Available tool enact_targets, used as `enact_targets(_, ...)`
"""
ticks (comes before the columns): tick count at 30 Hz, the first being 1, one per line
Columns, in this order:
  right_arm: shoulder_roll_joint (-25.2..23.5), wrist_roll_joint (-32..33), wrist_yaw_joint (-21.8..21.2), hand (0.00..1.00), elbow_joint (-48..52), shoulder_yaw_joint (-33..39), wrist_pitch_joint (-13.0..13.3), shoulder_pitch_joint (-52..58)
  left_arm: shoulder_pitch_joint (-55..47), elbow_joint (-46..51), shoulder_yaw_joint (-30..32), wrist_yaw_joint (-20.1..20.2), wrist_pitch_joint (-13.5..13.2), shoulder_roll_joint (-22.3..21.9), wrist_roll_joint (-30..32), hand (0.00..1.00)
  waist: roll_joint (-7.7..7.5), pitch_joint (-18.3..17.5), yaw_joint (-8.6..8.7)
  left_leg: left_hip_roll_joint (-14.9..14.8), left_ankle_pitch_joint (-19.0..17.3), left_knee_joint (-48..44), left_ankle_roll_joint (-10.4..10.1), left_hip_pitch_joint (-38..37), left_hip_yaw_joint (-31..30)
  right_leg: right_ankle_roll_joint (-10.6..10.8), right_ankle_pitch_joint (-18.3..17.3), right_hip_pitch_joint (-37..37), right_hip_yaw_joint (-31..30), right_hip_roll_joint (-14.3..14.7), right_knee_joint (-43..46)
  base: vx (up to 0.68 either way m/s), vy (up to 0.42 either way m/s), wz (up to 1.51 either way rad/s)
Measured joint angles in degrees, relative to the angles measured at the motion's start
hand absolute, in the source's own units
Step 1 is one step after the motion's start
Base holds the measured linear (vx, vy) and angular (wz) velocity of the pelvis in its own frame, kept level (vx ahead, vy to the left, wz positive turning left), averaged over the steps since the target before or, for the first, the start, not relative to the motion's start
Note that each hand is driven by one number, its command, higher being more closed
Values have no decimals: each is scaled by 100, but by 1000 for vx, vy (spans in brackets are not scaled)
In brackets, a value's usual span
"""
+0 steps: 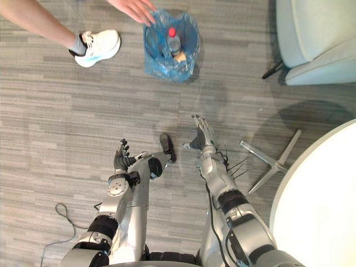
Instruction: Gather rubbish on tea table into small bin, then transfer packed bag to large trash can.
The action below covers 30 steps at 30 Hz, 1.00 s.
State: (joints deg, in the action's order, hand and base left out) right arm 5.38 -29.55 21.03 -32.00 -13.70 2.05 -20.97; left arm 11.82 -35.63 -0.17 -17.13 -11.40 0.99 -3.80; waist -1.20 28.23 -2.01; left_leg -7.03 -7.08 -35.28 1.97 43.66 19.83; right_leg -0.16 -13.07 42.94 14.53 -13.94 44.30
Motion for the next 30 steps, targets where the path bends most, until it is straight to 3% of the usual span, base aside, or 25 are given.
enact_targets(3, -146, 727, -117, 0, 0, 276, 32, 581, -334, -247, -325, 133, 118, 233, 0, 0, -80, -47, 119, 127, 124, 641, -125, -950, -127, 71, 106, -1065, 173, 127, -712, 93, -80, 8)
enact_targets(6, -152, 1089, -255, 0, -138, 516, 85, 939, -606, -391, -482, 241, 162, 374, 1, 0, -106, -136, 164, 225, 263, 1145, -148, -1548, -141, 142, 230, -1660, 207, 216, -1223, 79, -29, -1)
enact_targets(10, -137, 1347, -499, 0, -851, 1044, 61, 1503, -1023, -799, -469, 412, 168, 425, 4, 0, -88, -783, 273, 365, 521, 1736, -42, -2152, -241, 238, 371, -2323, 312, 330, -1917, 176, -6, 4)
enact_targets(14, -75, 1370, -634, 0, -1226, 1343, 56, 2017, -1314, -1087, -433, 596, 210, 449, 238, 0, -49, -1374, 307, 525, 739, 2465, -132, -2840, -336, 297, 496, -2913, 332, 412, -2540, 160, -6, -5)
enact_targets(17, -39, 1369, -688, 0, -1243, 1379, 64, 2085, -1343, -1133, -417, 603, 215, 489, 264, 0, -7, -1423, 417, 583, 801, 2728, -169, -3117, -357, 302, 488, -3088, 335, 413, -2598, 81, -15, -2)
enact_targets(21, -39, 1369, -746, 0, -1325, 1385, 117, 2098, -1354, -1234, -404, 614, 220, 501, 361, 0, -2, -1425, 438, 591, 787, 2664, -188, -3149, -373, 290, 355, -3081, 288, 379, -2407, 36, -35, -3)
enact_targets(22, -42, 1369, -749, 0, -1359, 1381, 118, 2102, -1368, -1235, -395, 628, 221, 502, 362, 0, 0, -1424, 426, 572, 740, 2573, -252, -3133, -388, 279, 313, -3090, 296, 373, -2365, 24, -47, 6)
enact_targets(23, -47, 1369, -750, 0, -1364, 1353, 128, 2122, -1426, -1223, -349, 662, 219, 504, 362, 0, 13, -1415, 423, 472, 526, 2220, -505, -3041, -395, 257, 185, -3163, 300, 401, -2340, 28, -73, -5)
enact_targets(24, -1, 1369, -750, 0, -1324, 1313, 161, 2196, -1561, -1218, -258, 701, 220, 462, 362, 0, 126, -1349, 406, 248, 114, 1670, -644, -2989, -405, 208, 111, -3368, 291, 547, -2343, 12, -71, -9)
enact_targets(26, 73, 1369, -744, 0, -1234, 1310, 173, 2326, -1679, -1212, -173, 698, 223, 432, 357, 0, 218, -1296, 362, 22, -52, 1046, -765, -2878, -366, 145, 21, -3522, 274, 633, -2306, -12, -30, -12)
enact_targets(27, 150, 1371, -728, 0, -1205, 1328, 180, 2415, -1714, -1171, -146, 697, 222, 428, 329, 0, 265, -1261, 324, -69, 60, 591, -803, -2643, -313, 128, -35, -3578, 272, 612, -2265, 0, 0, 0)
enact_targets(28, 192, 1372, -721, 0, -1209, 1338, 176, 2424, -1713, -1147, -144, 687, 220, 432, 337, 0, 257, -1258, 309, -92, 175, 413, -797, -2545, -260, 131, -43, -3578, 271, 569, -2262, 17, 26, 7)
enact_targets(30, 268, 1377, -716, 0, -1212, 1342, 150, 2510, -1705, -1063, -137, 671, 219, 432, 338, 0, 264, -1188, 269, -201, 10, 70, -552, -2344, -194, 150, -62, -3620, 274, 511, -2303, 71, 56, 3)
